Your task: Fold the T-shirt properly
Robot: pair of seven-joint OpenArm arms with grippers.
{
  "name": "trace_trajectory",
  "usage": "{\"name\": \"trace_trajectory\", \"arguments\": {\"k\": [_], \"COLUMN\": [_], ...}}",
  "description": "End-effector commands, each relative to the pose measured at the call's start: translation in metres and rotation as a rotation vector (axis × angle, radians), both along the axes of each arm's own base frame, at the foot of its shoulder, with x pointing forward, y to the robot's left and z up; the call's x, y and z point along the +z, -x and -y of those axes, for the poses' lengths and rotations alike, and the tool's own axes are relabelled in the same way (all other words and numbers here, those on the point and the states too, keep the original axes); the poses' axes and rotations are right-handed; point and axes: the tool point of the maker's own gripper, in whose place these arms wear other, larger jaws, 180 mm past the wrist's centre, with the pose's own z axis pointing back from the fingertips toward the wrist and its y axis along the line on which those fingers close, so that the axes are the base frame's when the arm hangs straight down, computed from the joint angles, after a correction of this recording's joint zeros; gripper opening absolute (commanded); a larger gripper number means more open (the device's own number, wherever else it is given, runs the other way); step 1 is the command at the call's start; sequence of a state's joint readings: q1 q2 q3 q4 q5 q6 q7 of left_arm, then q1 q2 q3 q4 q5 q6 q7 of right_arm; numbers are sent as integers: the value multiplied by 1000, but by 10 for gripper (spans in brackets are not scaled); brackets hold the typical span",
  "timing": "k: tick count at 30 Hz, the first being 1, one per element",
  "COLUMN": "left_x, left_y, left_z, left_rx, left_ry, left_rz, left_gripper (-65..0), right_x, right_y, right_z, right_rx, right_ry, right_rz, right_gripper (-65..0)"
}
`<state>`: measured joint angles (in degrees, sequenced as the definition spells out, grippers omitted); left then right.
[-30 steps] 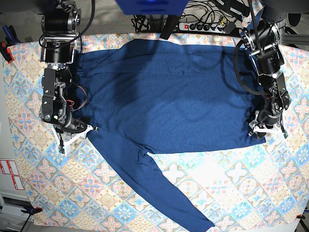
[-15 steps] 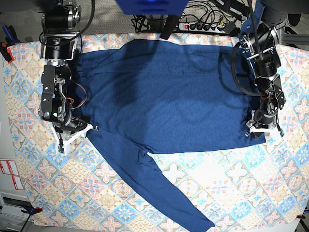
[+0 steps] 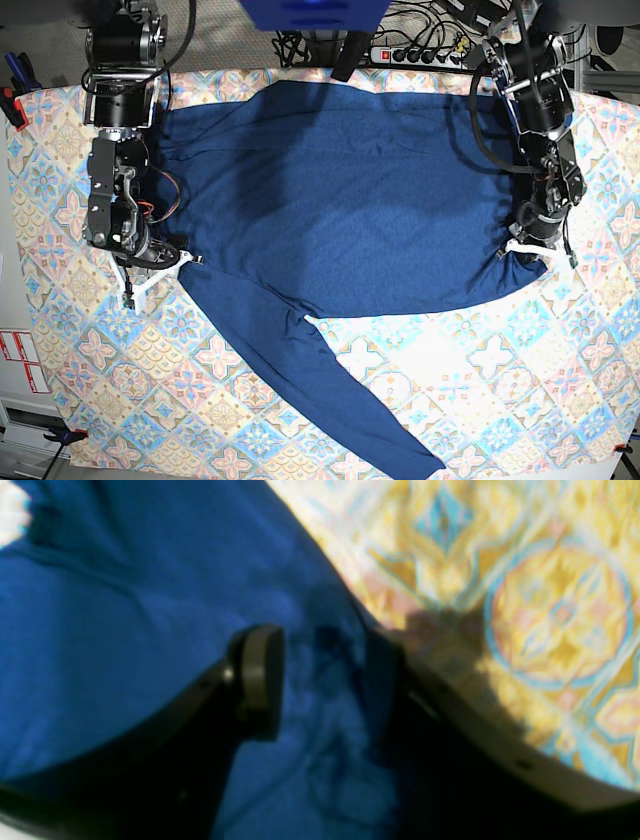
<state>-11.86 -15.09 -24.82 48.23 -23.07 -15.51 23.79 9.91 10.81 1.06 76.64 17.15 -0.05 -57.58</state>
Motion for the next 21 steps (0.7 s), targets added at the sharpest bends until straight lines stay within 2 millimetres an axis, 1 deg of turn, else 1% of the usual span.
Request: {"name": "trace_trajectory", "arguments": {"k": [1,2,4,6,8,10,13,15,16,19,21], "left_x": [16,14,14,16,20,30,37,37,37,35,33], "left_y": [-11,-8,-7,-8,-4,-3,-3,-2,-2,1,5], "left_z": [-10,-10,-11,-11,-12,-12,-13,-13,-13,-14,-15], "left_rx": [4,5,6,5,0,-11,-17,-18,-18,-18,-17], "left_ry": [-23,-23,-24,-29,-44,-68,-85,-87,-87,-89,-91], "left_rz": [45,38,38,44,55,83,100,99,99,91,84], "left_gripper": [-650,-650,-650,-650,-650,-650,-650,-650,-650,-650,-650], "right_x": [19,14,15,15,16,13,12,11,10,5,-1], "right_y": [-21,-22,-31,-37,-45,-51,-61,-68,-71,-75,-78], "right_z": [3,-1,-12,-11,-17,-19,-18,-15,-12,8,16], "right_rx": [7,22,64,96,124,136,139,128,121,90,70], "right_ry": [8,11,21,52,65,73,79,82,84,109,113], "right_rz": [63,47,41,30,25,6,-14,-9,0,10,10], "right_gripper": [-386,-386,-386,-386,-381,-345,-268,-223,-212,-207,-207]}}
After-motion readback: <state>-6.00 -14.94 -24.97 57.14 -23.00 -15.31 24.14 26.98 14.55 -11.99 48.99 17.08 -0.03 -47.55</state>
